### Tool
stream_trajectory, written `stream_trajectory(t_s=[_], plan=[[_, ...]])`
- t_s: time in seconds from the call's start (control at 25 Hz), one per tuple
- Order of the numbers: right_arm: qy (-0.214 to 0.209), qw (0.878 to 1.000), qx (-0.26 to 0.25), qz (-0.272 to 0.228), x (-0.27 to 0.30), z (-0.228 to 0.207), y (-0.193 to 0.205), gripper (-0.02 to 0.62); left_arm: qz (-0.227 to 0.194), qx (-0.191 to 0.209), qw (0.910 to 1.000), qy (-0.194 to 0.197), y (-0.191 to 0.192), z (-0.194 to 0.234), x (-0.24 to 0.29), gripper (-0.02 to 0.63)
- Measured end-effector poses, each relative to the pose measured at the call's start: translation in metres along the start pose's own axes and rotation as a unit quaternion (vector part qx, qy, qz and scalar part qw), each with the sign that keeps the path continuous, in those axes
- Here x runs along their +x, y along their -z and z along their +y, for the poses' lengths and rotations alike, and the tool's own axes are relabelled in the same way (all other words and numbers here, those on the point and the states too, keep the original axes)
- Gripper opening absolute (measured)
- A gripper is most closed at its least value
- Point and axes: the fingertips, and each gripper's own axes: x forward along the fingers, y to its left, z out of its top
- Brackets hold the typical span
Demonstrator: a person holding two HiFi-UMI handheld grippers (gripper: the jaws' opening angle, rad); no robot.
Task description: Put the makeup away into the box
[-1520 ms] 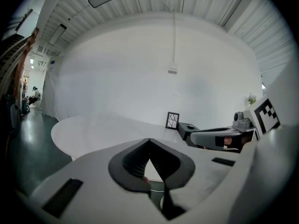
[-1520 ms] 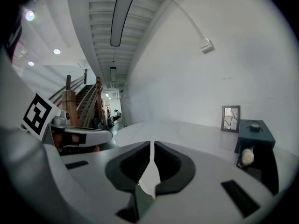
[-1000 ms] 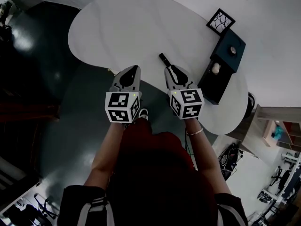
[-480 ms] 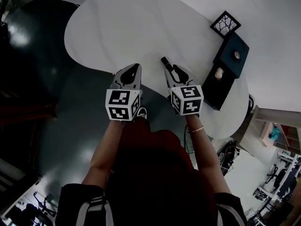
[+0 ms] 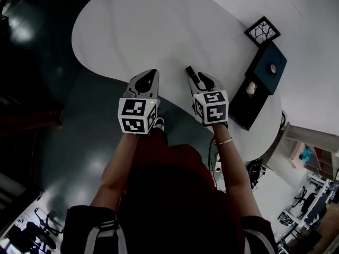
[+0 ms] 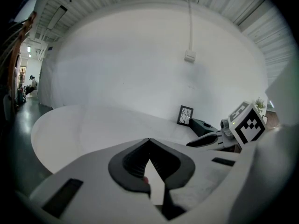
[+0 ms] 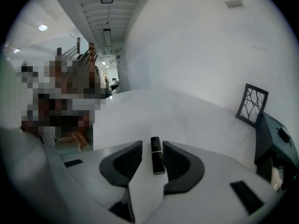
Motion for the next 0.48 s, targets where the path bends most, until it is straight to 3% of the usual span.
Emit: stream_trajectory(t_s=[0.48], plan=[[-0.010,0.999,-0.012,0.048,0.022,-0.005,0.012,0.124,0.011,-0.006,0.9999,-0.003,0.003,0.010,0.011,0.021]])
